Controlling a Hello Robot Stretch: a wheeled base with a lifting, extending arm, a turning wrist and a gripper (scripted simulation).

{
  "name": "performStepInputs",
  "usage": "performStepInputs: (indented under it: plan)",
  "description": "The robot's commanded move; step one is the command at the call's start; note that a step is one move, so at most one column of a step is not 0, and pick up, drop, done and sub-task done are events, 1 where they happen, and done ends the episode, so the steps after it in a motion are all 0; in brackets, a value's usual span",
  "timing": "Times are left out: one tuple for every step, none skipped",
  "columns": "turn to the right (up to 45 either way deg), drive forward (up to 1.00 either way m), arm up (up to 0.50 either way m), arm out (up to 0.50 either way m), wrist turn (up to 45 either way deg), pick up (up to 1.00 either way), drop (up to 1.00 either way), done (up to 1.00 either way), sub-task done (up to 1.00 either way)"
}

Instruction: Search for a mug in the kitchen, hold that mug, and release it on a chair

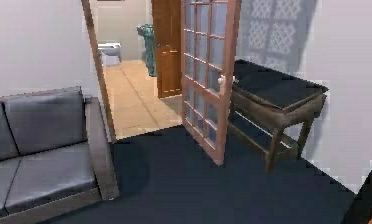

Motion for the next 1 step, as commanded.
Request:
performStepInputs:
  plan:
    - [0.0,1.0,0.0,0.0,0.0,0.0,0.0,0.0,0.0]
